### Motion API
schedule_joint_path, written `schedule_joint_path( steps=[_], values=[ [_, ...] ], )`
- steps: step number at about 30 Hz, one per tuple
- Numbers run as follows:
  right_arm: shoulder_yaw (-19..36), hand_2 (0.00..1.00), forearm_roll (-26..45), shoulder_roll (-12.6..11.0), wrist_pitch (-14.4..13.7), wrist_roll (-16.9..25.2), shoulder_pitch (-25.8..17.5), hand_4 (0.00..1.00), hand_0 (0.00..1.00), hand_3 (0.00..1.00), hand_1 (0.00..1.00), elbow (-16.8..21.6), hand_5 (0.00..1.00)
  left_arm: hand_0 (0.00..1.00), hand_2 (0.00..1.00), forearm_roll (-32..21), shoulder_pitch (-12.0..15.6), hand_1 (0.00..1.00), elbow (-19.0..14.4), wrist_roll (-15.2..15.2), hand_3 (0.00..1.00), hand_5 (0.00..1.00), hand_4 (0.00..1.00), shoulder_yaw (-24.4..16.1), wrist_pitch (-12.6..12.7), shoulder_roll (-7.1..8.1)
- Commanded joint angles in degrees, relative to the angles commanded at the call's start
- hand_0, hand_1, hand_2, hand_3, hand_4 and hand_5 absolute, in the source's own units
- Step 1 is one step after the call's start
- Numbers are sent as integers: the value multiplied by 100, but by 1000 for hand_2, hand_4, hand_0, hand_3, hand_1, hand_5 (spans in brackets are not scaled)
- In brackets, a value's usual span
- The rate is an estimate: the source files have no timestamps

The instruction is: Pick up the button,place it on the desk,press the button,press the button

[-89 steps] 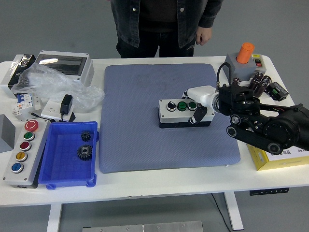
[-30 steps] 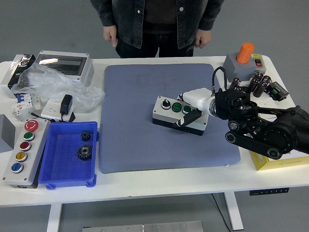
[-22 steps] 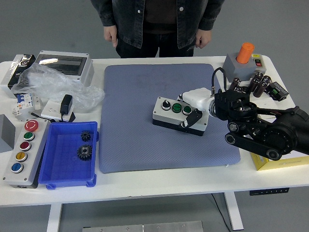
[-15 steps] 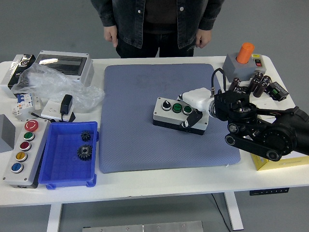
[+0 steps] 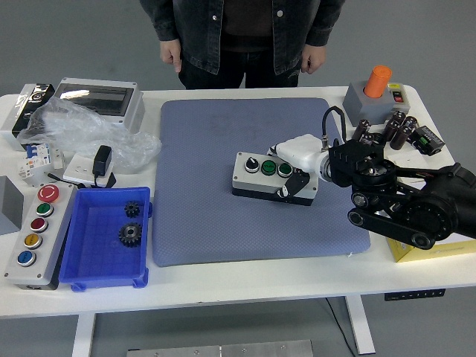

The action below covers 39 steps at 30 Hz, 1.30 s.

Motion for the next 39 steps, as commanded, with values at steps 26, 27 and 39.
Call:
schedule_joint_path(
  steps=[26,27,39],
  values=[
    [-191,758,-7,-28,-2,387,129,665,712,696,725,0,123,717,699,-2,-49,762,-2,-5,759,422,810,-7,-2,14],
    [-187,758,2,-27,2,386,132,665,712,696,725,-7,123,717,699,-2,-50,762,-2,-5,759,422,810,-7,-4,16],
    [-119,763,58,-7,116,409,141,676,734,704,731,-62,125,717,698,-19,-59,762,0,-7,758,424,810,0,-24,22]
  ],
)
